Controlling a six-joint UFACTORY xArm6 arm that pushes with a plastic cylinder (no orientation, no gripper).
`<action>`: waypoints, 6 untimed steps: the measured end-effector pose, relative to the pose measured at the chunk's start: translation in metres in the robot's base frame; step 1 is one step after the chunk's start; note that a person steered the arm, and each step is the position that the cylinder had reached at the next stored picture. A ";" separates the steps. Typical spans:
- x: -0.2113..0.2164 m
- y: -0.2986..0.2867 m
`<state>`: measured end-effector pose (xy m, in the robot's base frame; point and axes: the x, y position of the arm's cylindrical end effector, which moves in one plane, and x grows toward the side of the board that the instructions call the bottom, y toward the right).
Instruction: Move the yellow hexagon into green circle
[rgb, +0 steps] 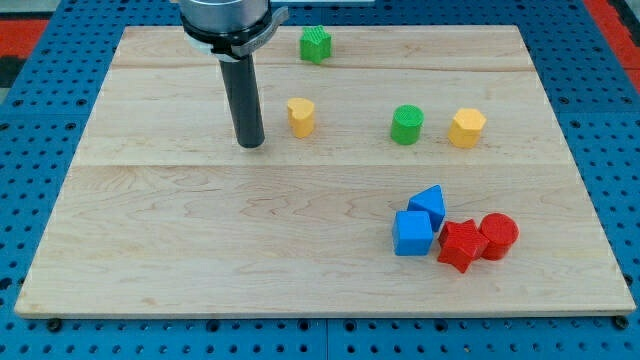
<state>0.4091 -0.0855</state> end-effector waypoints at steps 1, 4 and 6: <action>0.001 0.021; 0.013 0.242; -0.001 0.302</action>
